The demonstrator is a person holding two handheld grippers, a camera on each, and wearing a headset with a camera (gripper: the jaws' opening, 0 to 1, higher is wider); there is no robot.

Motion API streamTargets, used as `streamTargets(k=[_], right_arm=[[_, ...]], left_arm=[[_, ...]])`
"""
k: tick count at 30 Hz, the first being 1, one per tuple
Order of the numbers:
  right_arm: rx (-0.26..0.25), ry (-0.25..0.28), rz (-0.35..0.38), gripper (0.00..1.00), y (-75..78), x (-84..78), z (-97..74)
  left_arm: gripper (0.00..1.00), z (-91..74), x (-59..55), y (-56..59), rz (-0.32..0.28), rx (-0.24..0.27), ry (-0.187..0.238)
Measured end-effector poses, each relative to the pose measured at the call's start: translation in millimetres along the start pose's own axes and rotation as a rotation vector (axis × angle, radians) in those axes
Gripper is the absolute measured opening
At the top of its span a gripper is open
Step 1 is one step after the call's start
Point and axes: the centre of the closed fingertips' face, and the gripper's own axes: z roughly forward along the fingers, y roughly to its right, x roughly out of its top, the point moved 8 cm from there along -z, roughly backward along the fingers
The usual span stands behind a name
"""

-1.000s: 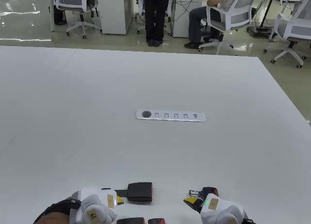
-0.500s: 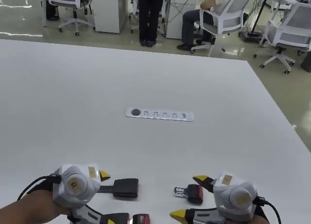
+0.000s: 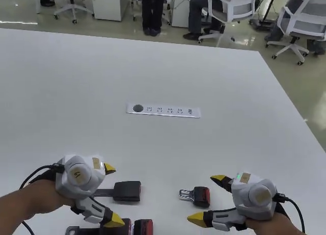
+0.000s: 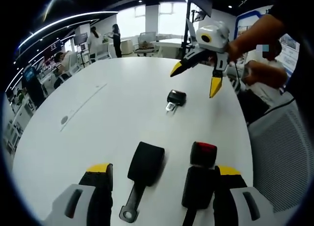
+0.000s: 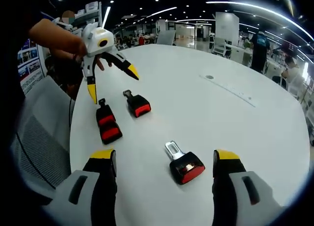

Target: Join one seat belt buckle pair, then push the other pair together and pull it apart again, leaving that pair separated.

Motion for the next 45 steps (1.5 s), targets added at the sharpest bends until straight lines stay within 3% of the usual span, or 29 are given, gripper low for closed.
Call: streamTargets(k=[4,7,11,22,28,34,44,45], right_arm=[[0.004,-0.013,-0.003,0.79,3.9,-2.3,4.7],[0.010,-0.018,0.006,0.77,12.9,-4.8,8.2],[0.022,-0.035,0.006,0.77,19.2,-6.1,12.4],[0.075,-0.095,0.035,0.74,26.1,-23.4,26.4],[0.095,-0.116,0.033,0.72,31.7,-34.4,31.8],[0.125,-0.146,-0.004,0.68,33.6,-37.9,35.3],[0.143,-0.180,-0.043,0.59,41.0,-42.0,41.9],[0.147,-0.186,-0.040,0.58,42.4,-43.6,43.0]], left_arm=[[0.87,5.4,-1.2,-7.5,0.003,-0.012,-0.005],[0.87,12.7,-8.8,-18.4,-0.007,-0.022,-0.008],[0.86,19.9,-13.0,-23.8,-0.010,-0.037,-0.020],[0.81,33.3,-16.5,-32.5,-0.024,-0.067,-0.049],[0.72,42.7,-28.5,-33.0,-0.009,-0.083,-0.067],[0.63,46.1,-30.3,-33.7,0.023,-0.081,-0.084],[0.55,50.9,-28.7,-40.3,0.062,-0.074,-0.062],[0.55,51.3,-29.6,-40.4,0.129,-0.071,-0.084]])
